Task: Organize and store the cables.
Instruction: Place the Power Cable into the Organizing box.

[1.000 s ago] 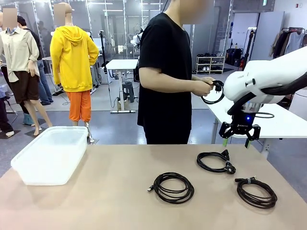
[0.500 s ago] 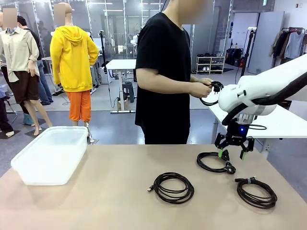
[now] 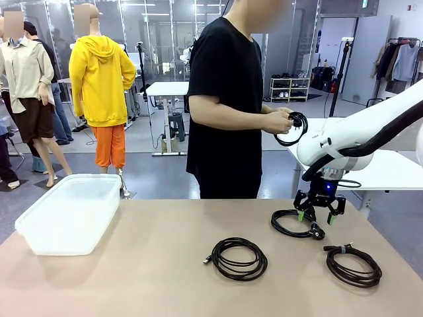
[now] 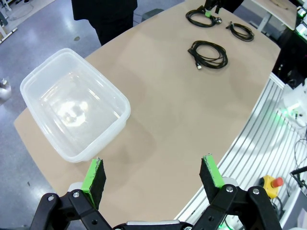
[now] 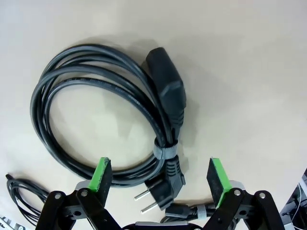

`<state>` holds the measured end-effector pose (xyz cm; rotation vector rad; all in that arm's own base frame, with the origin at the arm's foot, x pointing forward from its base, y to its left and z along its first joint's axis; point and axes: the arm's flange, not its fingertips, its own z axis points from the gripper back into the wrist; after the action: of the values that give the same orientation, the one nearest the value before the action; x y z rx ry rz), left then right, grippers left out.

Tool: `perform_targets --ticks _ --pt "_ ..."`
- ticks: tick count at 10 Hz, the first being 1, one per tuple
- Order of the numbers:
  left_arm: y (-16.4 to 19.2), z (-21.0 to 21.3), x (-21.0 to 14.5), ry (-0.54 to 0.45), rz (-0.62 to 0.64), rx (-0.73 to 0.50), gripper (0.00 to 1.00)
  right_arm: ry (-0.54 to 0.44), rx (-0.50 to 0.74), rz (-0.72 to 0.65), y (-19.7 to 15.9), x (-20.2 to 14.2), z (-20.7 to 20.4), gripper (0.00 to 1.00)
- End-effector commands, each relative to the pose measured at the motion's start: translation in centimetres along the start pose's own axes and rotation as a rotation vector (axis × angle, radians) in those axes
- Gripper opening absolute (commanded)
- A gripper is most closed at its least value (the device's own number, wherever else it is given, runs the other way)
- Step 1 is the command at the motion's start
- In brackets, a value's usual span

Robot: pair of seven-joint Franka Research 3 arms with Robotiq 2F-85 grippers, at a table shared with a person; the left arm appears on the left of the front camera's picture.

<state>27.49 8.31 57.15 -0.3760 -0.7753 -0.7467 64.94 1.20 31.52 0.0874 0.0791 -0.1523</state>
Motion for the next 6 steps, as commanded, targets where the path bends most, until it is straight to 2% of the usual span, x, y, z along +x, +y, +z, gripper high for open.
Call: perform_targets --ticks 1,4,5,6 --pt "-0.1 0.0 0.1 -0.005 -0.008 -0.007 1.00 0.002 0.017 -0.033 0.2 0.5 -0.5 1.00" --pt "-0.1 0.0 0.1 -0.005 -0.008 -0.007 1.00 -0.007 0.017 -0.053 0.2 0.9 -1.1 1.00" --pt "-0.1 0.0 0.1 -0.005 -0.008 -0.007 1.00 -0.001 0.020 -0.055 0.2 1.0 -1.4 0.81" --pt "-0.1 0.0 0.1 -0.005 -0.008 -0.007 1.00 -0.001 0.014 -0.048 0.2 1.1 -1.6 0.42"
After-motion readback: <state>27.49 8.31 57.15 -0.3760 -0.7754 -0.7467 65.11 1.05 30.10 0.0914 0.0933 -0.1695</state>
